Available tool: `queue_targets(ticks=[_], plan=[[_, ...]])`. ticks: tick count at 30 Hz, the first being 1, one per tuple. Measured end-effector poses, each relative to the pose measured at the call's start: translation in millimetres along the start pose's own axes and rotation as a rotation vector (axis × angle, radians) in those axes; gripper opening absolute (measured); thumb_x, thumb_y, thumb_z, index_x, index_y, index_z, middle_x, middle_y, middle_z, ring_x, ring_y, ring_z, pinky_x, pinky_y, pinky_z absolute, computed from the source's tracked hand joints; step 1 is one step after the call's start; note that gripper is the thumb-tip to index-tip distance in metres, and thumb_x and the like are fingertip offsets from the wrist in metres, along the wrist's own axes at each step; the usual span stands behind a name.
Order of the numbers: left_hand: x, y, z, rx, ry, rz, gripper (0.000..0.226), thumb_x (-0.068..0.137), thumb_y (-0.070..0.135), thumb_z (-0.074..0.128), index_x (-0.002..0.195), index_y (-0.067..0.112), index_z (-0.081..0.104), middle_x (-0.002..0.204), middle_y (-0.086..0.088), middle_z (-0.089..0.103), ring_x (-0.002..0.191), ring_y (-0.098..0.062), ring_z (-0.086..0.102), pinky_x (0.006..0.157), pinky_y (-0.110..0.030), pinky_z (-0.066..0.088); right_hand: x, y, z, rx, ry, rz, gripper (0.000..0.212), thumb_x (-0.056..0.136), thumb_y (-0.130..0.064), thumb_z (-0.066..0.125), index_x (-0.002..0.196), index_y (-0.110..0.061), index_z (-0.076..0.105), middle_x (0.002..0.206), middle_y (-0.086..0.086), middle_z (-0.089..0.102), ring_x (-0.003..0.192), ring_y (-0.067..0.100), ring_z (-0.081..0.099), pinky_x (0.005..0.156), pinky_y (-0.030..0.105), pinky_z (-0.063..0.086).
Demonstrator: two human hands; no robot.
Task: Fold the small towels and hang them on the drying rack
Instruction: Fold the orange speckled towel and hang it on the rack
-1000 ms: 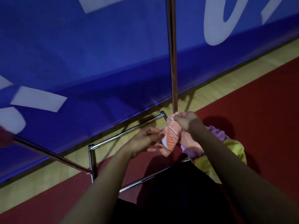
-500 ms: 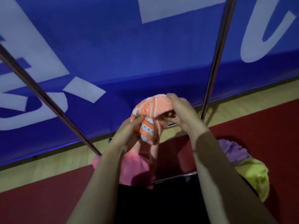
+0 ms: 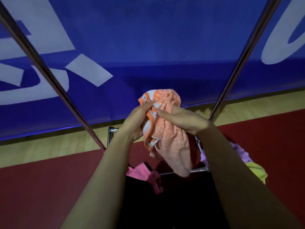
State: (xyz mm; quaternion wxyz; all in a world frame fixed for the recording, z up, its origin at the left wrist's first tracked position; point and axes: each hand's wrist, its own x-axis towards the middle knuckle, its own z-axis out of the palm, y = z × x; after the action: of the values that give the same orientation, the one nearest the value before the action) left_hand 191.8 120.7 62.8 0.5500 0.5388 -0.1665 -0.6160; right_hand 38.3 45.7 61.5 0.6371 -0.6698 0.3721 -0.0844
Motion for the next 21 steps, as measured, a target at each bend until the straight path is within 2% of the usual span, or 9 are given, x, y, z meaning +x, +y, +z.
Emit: queue_targets(ticks=[2,3,6,9,12,15,18,21], plan=[[-1.9,0.0,-5.2,0.012,0.016,-0.002,0.038,0.104,0.029,0.061,0.129,0.001,0.069,0.123,-0.02,0.074,0.12,-0.034,0.07,0.111,-0.051,0.05,2.3,0.6,0.3,-0.071,0.042,0.03,0.099,0.063,-0.083,0.073,0.142,-0.028,0.051,0.129,-0.005,0.07,0.118,0.016,0.067,0.107,0.044,0.051],[-0.8,-0.5,-9.3,0.017,0.022,0.0,0.038,0.104,0.029,0.061,0.129,0.001,0.069,0.123,-0.019,0.074,0.12,-0.033,0.069,0.111,-0.05,0.05,4.4,1.3,0.2,-0.08,0.057,0.022,0.1,0.062,-0.083,0.074,0.143,-0.03,0.051,0.13,-0.007,0.069,0.118,0.016,0.067,0.106,0.044,0.052],[1.4,-0.5,-19.2,0.082,0.037,0.011,0.035,0.104,0.028,0.062,0.126,0.002,0.071,0.121,-0.018,0.075,0.118,-0.033,0.07,0.111,-0.051,0.05,5.6,-1.7,2.7,-0.195,0.09,-0.016,0.074,0.078,-0.067,0.069,0.142,-0.034,0.052,0.133,-0.008,0.067,0.119,0.015,0.064,0.106,0.044,0.051],[1.1,0.2,-20.4,0.202,0.069,0.063,0.033,0.104,0.028,0.063,0.129,0.007,0.067,0.114,-0.016,0.076,0.108,-0.031,0.072,0.104,-0.047,0.055,8.0,-3.0,2.9,-0.466,0.105,-0.021,0.057,0.092,-0.058,0.062,0.143,-0.033,0.053,0.139,-0.005,0.062,0.123,0.019,0.059,0.105,0.041,0.048],[6.6,-0.5,-27.3,0.335,0.131,0.118,0.047,0.102,0.031,0.065,0.145,0.017,0.048,0.126,-0.015,0.07,0.113,-0.028,0.07,0.106,-0.048,0.054,11.6,-1.2,2.7,-0.632,0.211,0.037,0.059,0.094,-0.052,0.062,0.143,-0.02,0.055,0.14,0.002,0.06,0.125,0.025,0.057,0.098,0.034,0.046],[12.8,-2.7,-36.9,0.481,0.138,0.122,0.037,0.101,0.029,0.066,0.135,0.015,0.062,0.124,-0.012,0.073,0.115,-0.028,0.071,0.106,-0.046,0.055,15.9,1.3,0.7,-0.626,0.309,0.025,0.062,0.092,-0.054,0.062,0.143,-0.02,0.056,0.142,0.007,0.06,0.125,0.028,0.058,0.098,0.035,0.048],[17.3,-7.7,-39.7,0.563,0.081,0.112,0.026,0.107,0.024,0.057,0.129,0.014,0.067,0.118,-0.012,0.076,0.11,-0.028,0.073,0.093,-0.038,0.06,17.0,-5.7,0.4,-0.602,0.364,-0.004,0.062,0.092,-0.051,0.063,0.145,-0.02,0.054,0.143,0.007,0.06,0.127,0.028,0.057,0.098,0.034,0.047],[19.1,-9.3,-38.4,0.647,0.048,0.099,0.024,0.109,0.025,0.052,0.12,0.014,0.07,0.099,-0.005,0.077,0.079,-0.02,0.075,0.059,-0.028,0.059,16.5,-11.6,-0.3,-0.583,0.415,-0.011,0.055,0.092,-0.048,0.064,0.138,-0.019,0.06,0.133,0.007,0.065,0.121,0.028,0.06,0.089,0.03,0.046]])
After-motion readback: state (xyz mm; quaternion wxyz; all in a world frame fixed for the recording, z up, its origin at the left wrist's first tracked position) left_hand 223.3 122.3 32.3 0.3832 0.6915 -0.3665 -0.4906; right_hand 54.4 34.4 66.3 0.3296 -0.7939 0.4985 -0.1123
